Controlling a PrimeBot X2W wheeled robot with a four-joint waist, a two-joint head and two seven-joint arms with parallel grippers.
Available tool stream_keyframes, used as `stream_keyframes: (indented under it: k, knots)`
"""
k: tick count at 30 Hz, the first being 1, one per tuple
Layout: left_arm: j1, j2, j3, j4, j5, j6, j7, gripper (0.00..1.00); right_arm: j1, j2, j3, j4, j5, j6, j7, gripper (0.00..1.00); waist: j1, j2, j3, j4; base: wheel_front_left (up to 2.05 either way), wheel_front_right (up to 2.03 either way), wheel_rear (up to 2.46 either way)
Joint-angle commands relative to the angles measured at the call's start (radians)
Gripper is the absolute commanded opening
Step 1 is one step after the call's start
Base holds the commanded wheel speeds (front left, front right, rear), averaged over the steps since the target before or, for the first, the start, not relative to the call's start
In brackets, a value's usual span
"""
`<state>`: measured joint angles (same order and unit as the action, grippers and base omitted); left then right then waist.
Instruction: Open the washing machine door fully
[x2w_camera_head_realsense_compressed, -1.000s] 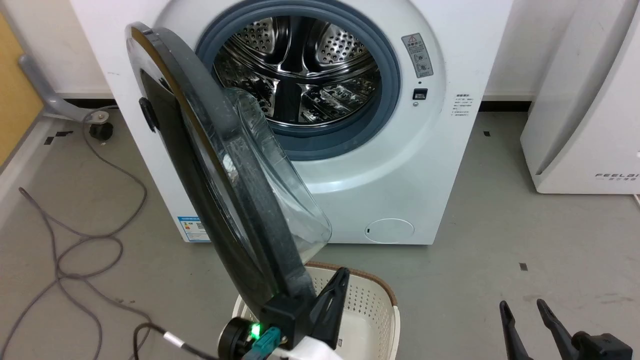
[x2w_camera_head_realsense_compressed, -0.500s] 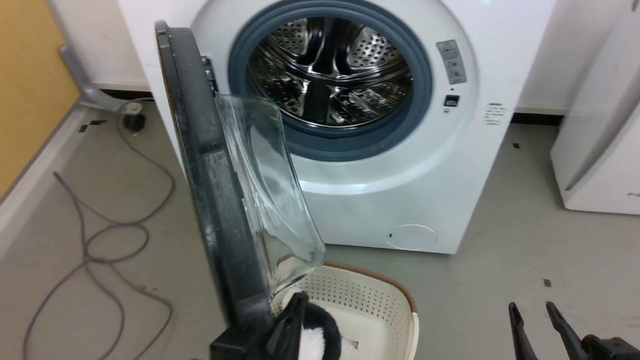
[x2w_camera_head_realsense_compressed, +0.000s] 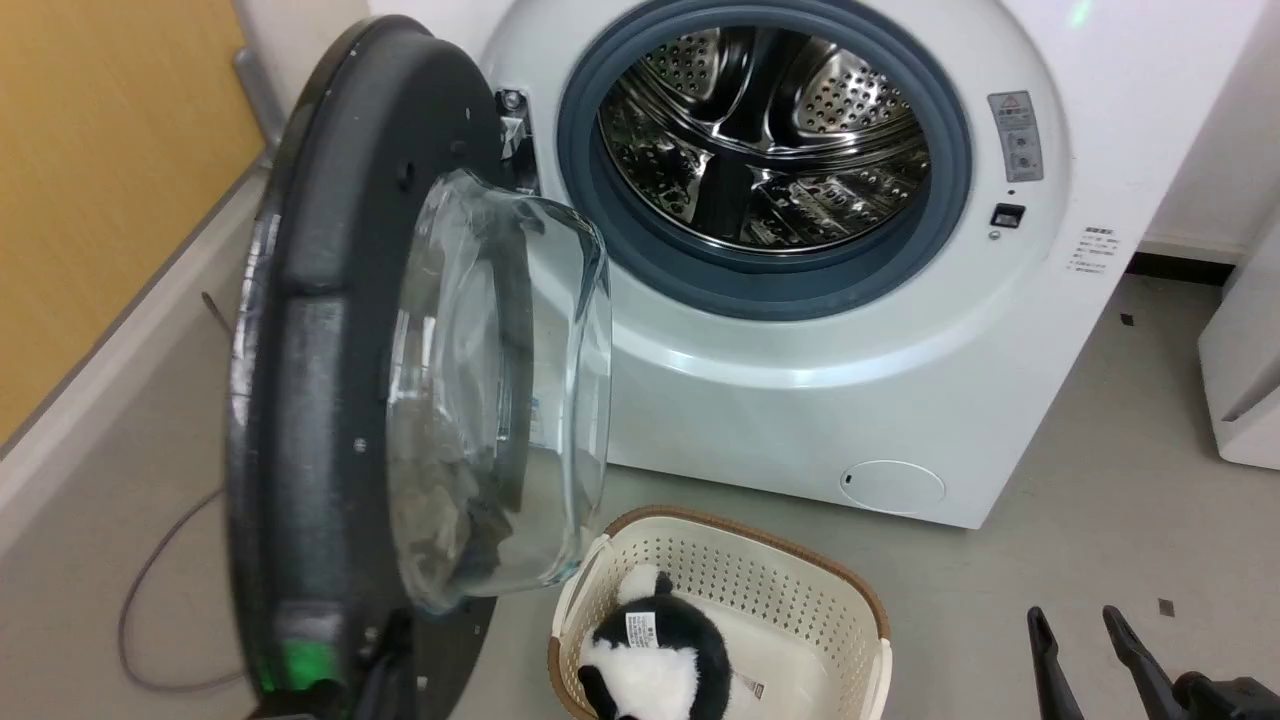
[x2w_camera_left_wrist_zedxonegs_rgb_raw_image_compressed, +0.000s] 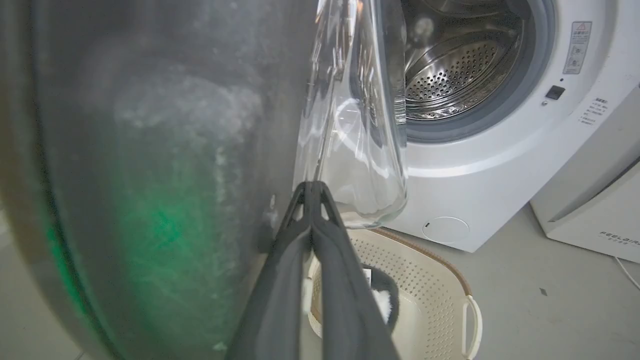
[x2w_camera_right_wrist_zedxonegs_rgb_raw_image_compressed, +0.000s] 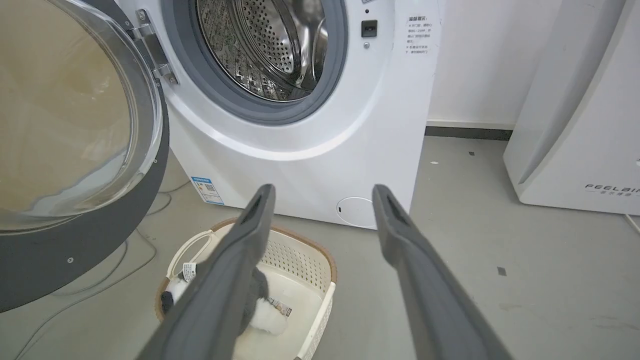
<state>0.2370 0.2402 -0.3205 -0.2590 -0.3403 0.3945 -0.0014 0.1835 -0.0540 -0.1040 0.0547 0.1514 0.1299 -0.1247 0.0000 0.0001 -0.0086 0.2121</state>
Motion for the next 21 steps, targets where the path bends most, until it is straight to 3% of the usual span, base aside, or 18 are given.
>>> stream_keyframes:
  k: [1,13,21]
  knots:
    - [0.014,0.01,0.015,0.0,-0.004,0.006,-0.007,0.0,0.008,0.004,-0.002,-0.005,0.004,0.001,0.002,1.0,0.0,-0.0001,0.002,0.004,0.0,0.0,0.0]
    - [-0.039,0.092,0.22,0.153,-0.079,0.015,-0.081,0.0,0.004,0.004,0.01,-0.007,0.01,0.001,0.002,1.0,0.0,-0.0001,0.011,-0.017,0.0,0.0,0.0]
    - [-0.194,0.176,0.329,0.38,-0.139,-0.047,-0.132,0.0,-0.002,0.004,0.015,-0.005,0.006,0.001,0.017,1.0,0.0,-0.0001,0.011,-0.026,0.0,0.0,0.0]
